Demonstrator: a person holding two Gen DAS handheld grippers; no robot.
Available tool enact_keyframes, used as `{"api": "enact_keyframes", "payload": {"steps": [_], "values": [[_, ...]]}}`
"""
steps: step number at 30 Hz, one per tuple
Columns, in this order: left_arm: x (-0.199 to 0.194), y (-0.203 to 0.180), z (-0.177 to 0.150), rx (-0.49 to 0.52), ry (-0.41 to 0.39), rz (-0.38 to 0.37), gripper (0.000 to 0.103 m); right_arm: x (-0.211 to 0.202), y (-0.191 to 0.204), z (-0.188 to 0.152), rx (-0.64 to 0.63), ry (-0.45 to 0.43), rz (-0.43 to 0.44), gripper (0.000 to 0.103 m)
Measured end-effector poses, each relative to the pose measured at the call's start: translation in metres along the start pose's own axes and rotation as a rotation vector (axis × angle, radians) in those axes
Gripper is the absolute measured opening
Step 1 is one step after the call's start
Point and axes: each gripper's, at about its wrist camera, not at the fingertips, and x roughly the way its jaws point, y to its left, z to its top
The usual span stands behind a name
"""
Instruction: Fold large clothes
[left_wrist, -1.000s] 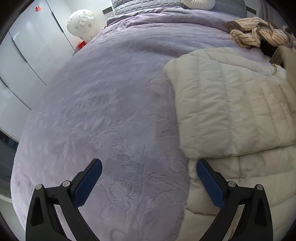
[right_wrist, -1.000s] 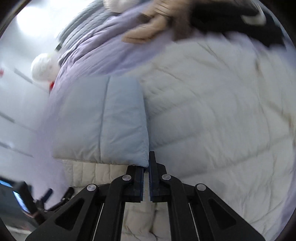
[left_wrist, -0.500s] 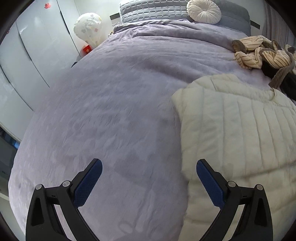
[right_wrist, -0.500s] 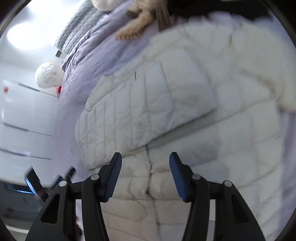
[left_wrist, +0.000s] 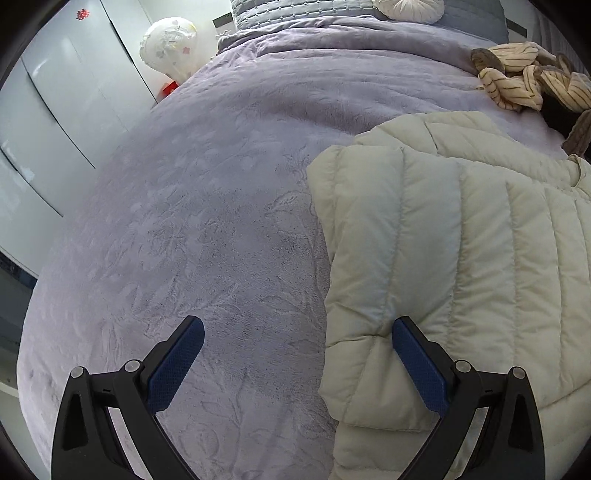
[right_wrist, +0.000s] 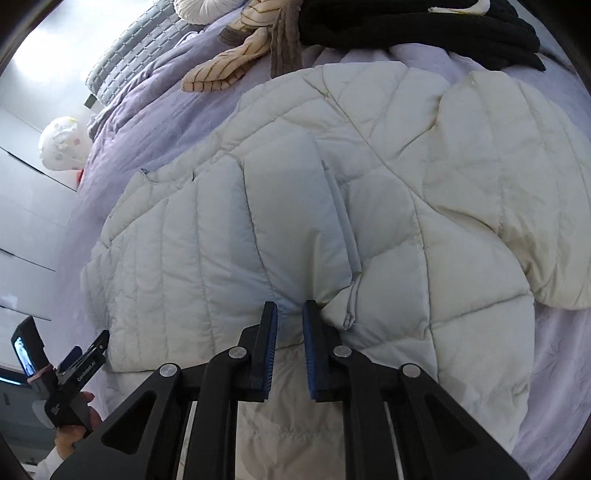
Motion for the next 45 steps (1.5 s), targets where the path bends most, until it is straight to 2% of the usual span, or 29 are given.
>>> {"api": "enact_keyframes", "payload": {"steps": [4,6,10,17,20,22,26,28,31,33,38,40,45], "values": [[-0.005,0.003,0.003,0.009,0.002,0.011,0.102,-0.013,-0.006,0.004,0.024,-0.02,0.015,0.014],[-0.012,0.006,0.003,0.001,0.002,-0.003,0.102,-0.024,-0.015,0.005,0.054,-0.026,0.013,0.018],[-0.033,0.009,0.001,0.015,-0.012,-0.032,0.102,-0.046,-0.038,0.004,0.107,-0.027,0.026,0.018],[-0.075,-0.015,-0.018,0.058,-0.002,-0.131,0.102,-0.085,-0.076,-0.014,0.209,-0.021,0.082,0.019],[-0.092,-0.032,-0.029,0.067,0.002,-0.146,0.102,-0.098,-0.093,-0.023,0.242,-0.019,0.09,0.032],[-0.099,-0.041,-0.036,0.076,0.002,-0.159,0.102,-0.107,-0.105,-0.029,0.261,-0.021,0.097,0.054],[-0.116,-0.068,-0.046,0.102,0.03,-0.218,0.102,-0.124,-0.131,-0.04,0.293,-0.03,0.098,0.056],[-0.124,-0.082,-0.05,0.13,0.034,-0.237,0.102,-0.131,-0.145,-0.044,0.321,-0.031,0.108,0.069],[-0.138,-0.105,-0.055,0.168,0.033,-0.253,0.102,-0.14,-0.167,-0.05,0.354,-0.036,0.108,0.074],[-0.146,-0.119,-0.056,0.181,0.039,-0.272,0.102,-0.144,-0.179,-0.053,0.365,-0.035,0.103,0.084],[-0.164,-0.155,-0.059,0.215,0.05,-0.321,0.102,-0.154,-0.213,-0.06,0.425,-0.053,0.111,0.085],[-0.169,-0.17,-0.059,0.239,0.047,-0.332,0.102,-0.155,-0.226,-0.063,0.46,-0.061,0.1,0.102],[-0.181,-0.201,-0.059,0.285,0.036,-0.361,0.102,-0.158,-0.252,-0.067,0.503,-0.096,0.092,0.103]]}}
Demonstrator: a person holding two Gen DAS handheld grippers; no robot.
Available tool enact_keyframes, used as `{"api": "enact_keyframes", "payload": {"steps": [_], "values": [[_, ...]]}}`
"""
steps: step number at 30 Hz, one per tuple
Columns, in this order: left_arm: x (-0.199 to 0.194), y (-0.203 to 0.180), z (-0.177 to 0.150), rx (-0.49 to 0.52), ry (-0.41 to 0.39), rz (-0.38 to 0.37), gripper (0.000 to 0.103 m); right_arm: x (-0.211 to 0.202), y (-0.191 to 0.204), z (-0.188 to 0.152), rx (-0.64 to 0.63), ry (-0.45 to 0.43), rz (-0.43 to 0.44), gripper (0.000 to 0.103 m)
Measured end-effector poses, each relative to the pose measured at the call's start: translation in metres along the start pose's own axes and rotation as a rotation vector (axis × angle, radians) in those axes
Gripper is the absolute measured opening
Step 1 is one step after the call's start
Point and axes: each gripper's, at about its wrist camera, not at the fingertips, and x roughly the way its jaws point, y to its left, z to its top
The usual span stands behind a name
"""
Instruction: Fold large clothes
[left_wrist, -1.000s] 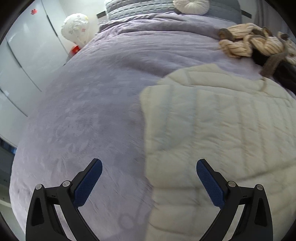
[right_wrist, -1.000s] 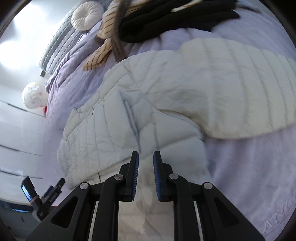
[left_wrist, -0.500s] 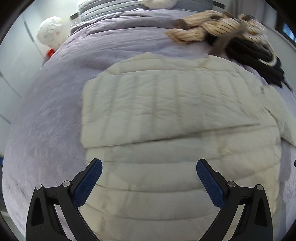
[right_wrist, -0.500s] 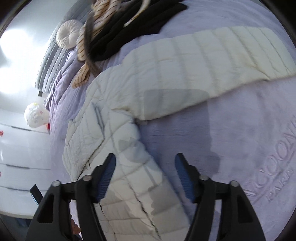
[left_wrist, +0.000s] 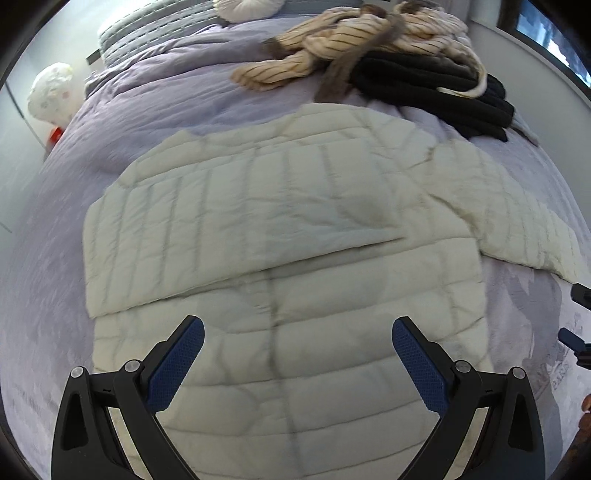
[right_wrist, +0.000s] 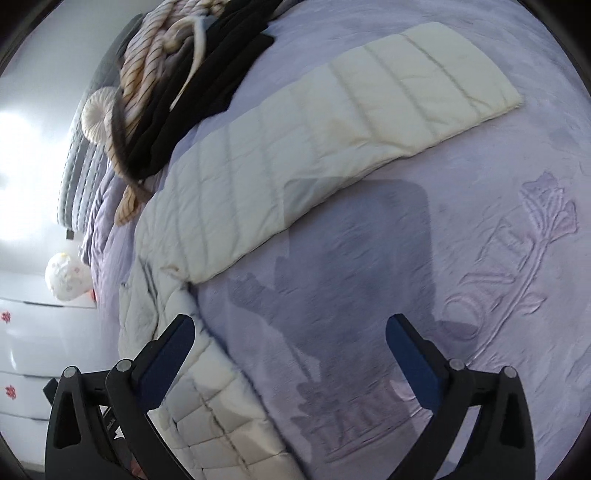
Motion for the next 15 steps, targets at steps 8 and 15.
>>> {"api": "enact_keyframes", "payload": {"steps": [8,15], "values": [[0.004,-0.028,0.004,0.025,0.009,-0.016,0.102,0.001,-0.028,0.027,0.122,-0.045,0.086,0.103],[0.006,-0.031,0.005,0.02,0.013,-0.002,0.102,0.015,-0.041,0.066,0.247,-0.102,0.256,0.103]]}}
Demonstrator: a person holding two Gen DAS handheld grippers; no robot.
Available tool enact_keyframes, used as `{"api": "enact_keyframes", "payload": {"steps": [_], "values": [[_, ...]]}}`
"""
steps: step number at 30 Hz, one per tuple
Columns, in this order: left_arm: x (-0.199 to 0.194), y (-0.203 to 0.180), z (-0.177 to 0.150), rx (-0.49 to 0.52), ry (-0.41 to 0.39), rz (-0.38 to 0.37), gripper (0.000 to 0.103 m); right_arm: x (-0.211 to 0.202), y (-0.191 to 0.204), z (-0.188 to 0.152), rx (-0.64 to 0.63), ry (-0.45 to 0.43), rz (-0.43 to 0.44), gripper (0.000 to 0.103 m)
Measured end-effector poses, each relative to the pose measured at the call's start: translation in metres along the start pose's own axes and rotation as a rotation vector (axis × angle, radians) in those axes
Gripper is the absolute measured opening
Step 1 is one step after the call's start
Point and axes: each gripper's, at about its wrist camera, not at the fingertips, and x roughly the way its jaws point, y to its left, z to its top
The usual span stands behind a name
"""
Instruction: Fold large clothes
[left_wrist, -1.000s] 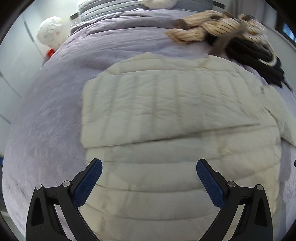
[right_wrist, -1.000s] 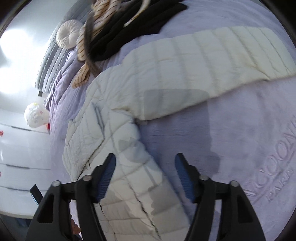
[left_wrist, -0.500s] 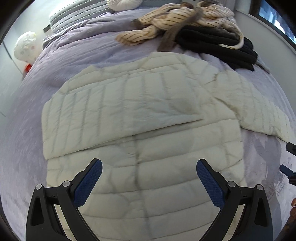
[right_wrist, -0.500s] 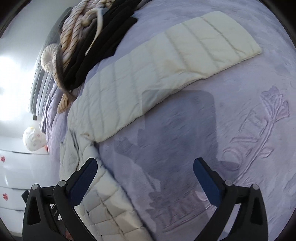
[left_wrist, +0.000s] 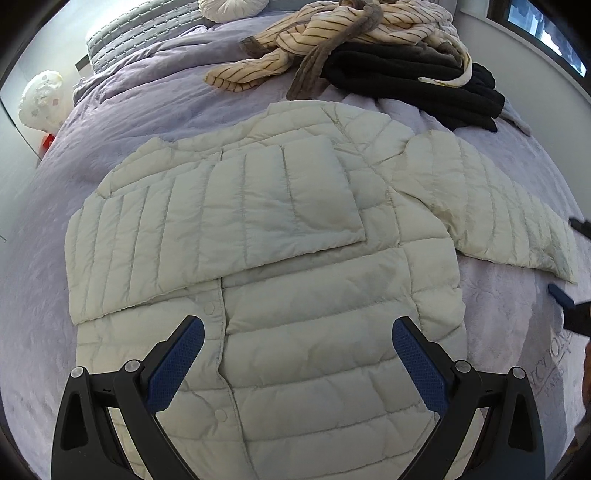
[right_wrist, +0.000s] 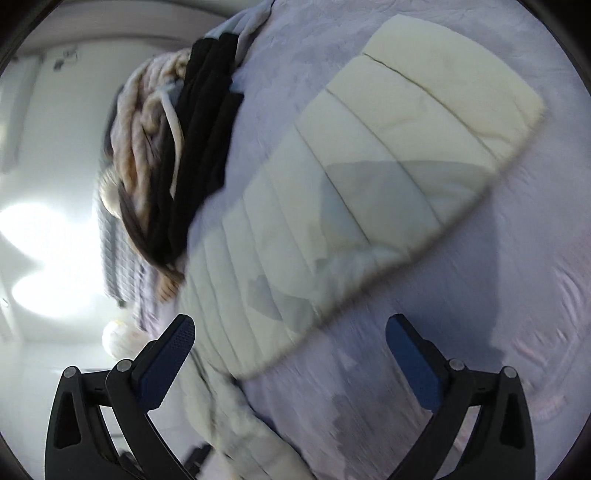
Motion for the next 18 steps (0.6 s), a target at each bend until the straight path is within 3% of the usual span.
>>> {"api": "enact_keyframes", "payload": {"steps": [9,11,12,13,14,16,18], "values": [[0.003,0.023,0.002,-0.066,-0.005,0.04,0.102,0.011,-0.016,0.03,0.238,-0.072,0.181,0.1],[0.003,0.03,0.002,-0.081,-0.007,0.045,0.102,0.008,-0.011,0.031,0.245,-0.096,0.132,0.085],[0.003,0.032,0.003,-0.083,-0.007,0.046,0.102,0.006,-0.007,0.032,0.238,-0.098,0.099,0.064],[0.004,0.034,0.003,-0.082,-0.006,0.049,0.102,0.005,-0.004,0.032,0.229,-0.097,0.084,0.053],[0.004,0.038,0.003,-0.08,-0.006,0.056,0.102,0.005,0.0,0.033,0.22,-0.099,0.077,0.049],[0.003,0.044,0.003,-0.085,-0.01,0.062,0.102,0.007,0.008,0.033,0.2,-0.094,0.105,0.03],[0.003,0.05,0.003,-0.096,-0.012,0.063,0.102,0.008,0.018,0.031,0.171,-0.088,0.125,0.02]]}}
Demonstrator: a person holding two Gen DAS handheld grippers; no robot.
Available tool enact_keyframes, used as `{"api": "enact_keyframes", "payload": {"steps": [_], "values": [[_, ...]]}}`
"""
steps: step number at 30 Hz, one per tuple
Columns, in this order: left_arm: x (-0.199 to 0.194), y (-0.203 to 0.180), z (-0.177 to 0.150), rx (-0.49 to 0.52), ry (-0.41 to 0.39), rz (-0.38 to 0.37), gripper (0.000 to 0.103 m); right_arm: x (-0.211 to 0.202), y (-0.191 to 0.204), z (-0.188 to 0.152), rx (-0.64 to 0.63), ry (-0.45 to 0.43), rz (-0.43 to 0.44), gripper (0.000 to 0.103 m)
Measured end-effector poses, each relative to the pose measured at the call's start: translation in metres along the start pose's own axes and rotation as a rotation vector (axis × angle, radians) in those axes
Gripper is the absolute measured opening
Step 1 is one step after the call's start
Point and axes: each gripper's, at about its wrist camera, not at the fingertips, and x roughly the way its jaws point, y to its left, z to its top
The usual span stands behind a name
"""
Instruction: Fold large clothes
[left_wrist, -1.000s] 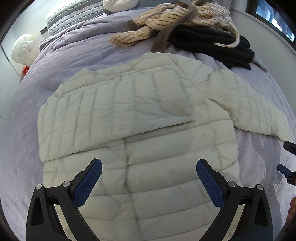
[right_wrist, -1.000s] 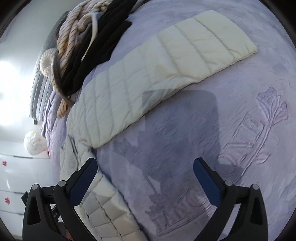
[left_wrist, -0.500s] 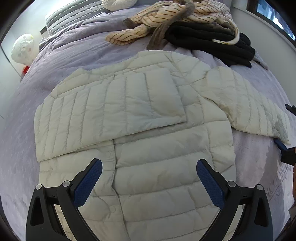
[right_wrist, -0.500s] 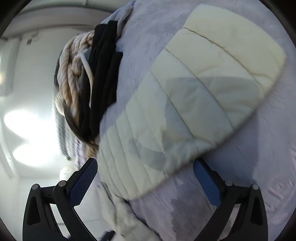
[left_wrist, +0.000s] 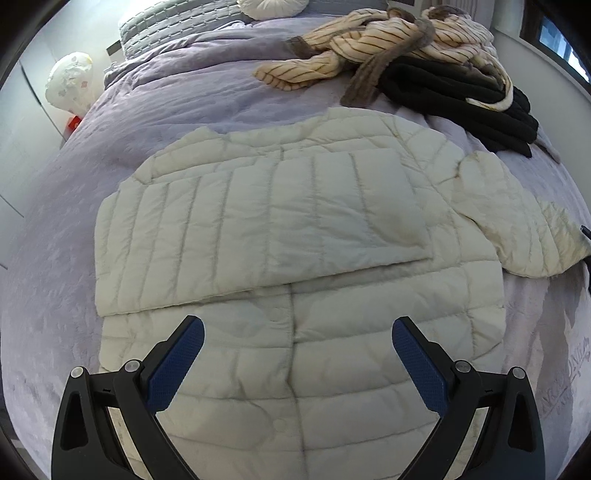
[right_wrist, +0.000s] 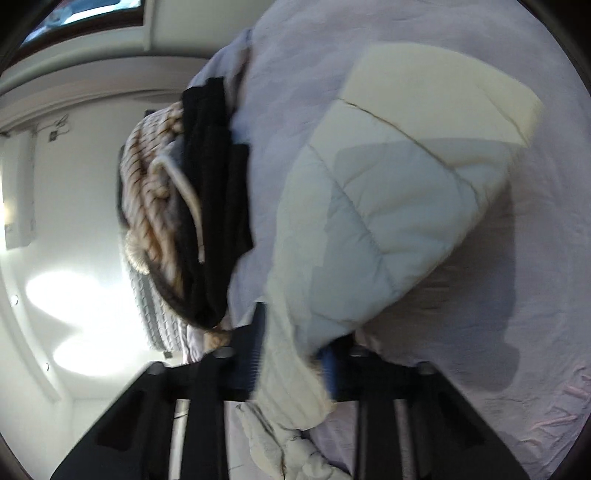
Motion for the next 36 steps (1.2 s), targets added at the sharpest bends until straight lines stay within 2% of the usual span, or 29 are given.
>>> {"api": "enact_keyframes", "payload": {"steps": [4,10,14,19,23,27,30,35,36], "values": [[0.001,0.012,-0.001,-0.004,0.0,0.006,0.102,0.004,0.035,-0.015,-0.137,0.016,0.029,0.016],[0.0,0.047,0.003,-0.059,-0.019,0.022,0.102,0.033,0.119,-0.07,-0.484,0.12,0.061,0.016],[-0.002,0.082,0.004,-0.113,-0.039,0.05,0.102,0.068,0.176,-0.14,-0.771,0.204,0.04,0.016],[-0.002,0.119,-0.003,-0.159,-0.049,0.077,0.102,0.117,0.215,-0.24,-1.036,0.312,0.013,0.016],[0.002,0.15,-0.009,-0.213,-0.051,0.098,0.102,0.164,0.212,-0.318,-1.17,0.428,-0.056,0.016],[0.006,0.172,-0.015,-0.255,-0.045,0.092,0.102,0.204,0.191,-0.367,-1.249,0.506,-0.165,0.016],[0.008,0.182,-0.019,-0.256,-0.048,0.09,0.102,0.219,0.175,-0.38,-1.235,0.53,-0.223,0.016],[0.011,0.193,-0.022,-0.262,-0.044,0.073,0.102,0.226,0.156,-0.367,-1.214,0.516,-0.326,0.017],[0.011,0.195,-0.023,-0.265,-0.044,0.071,0.102,0.225,0.155,-0.365,-1.204,0.512,-0.331,0.025]]}}
